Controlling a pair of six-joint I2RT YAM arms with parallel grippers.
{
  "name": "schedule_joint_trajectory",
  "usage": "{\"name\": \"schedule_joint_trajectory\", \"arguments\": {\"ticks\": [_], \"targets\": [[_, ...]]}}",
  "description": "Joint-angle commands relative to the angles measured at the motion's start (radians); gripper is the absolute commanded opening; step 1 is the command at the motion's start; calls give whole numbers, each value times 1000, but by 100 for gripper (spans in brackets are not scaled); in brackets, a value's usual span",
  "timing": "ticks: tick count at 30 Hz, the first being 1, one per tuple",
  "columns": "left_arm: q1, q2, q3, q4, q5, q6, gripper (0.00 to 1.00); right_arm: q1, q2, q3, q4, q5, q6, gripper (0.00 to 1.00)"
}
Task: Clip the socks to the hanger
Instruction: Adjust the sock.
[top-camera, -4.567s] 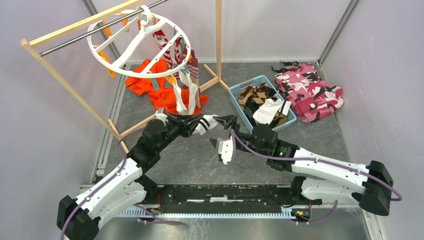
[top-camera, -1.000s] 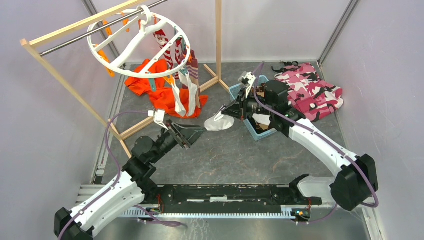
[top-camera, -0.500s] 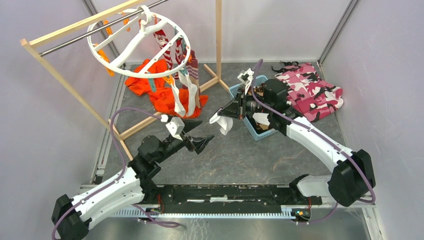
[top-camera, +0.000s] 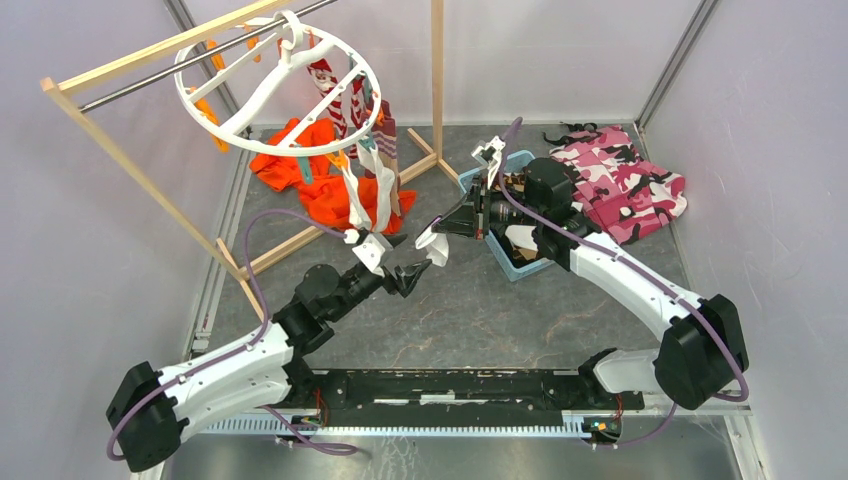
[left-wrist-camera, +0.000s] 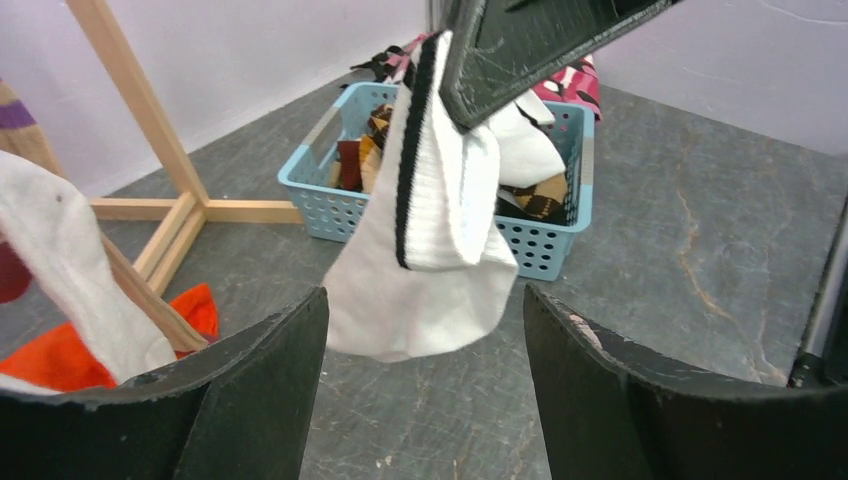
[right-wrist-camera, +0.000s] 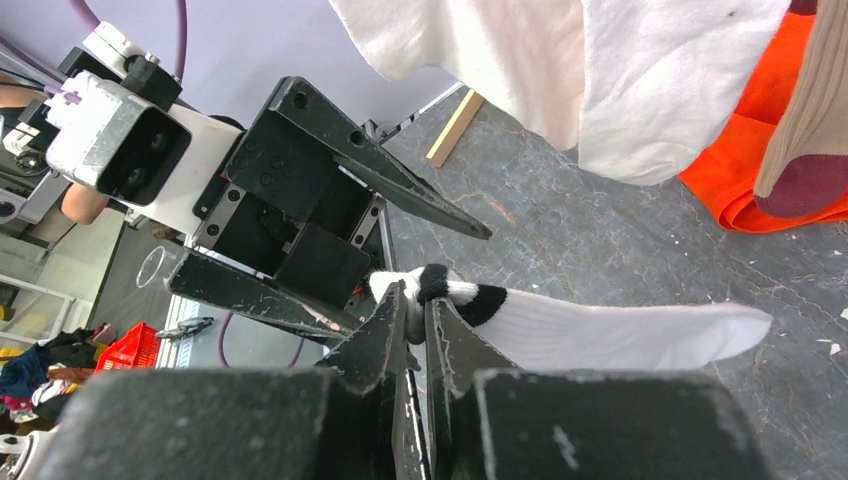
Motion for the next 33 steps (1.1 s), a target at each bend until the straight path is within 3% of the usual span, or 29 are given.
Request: {"name": "schedule_joint_trajectory", "arguments": {"ticks": [1, 11, 20, 25, 27, 33], "targets": [[-6, 10, 48, 111, -63, 76, 76, 5, 6, -8, 55, -25, 16, 0], [-6, 58, 74, 164, 37, 23, 57, 11, 5, -6, 63, -39, 15, 0], [-6, 85, 95, 146, 69, 16, 3, 14, -2, -4, 60, -46, 2, 3], [-6, -8, 74, 35, 57, 25, 2, 11, -11, 33, -11, -96, -132, 46], [-6, -61, 68, -42, 73, 39, 2, 9, -17, 81, -122, -125, -292, 57], [-6, -193, 89, -292, 148, 83, 2, 7, -39, 240, -600, -179, -990, 83]]}}
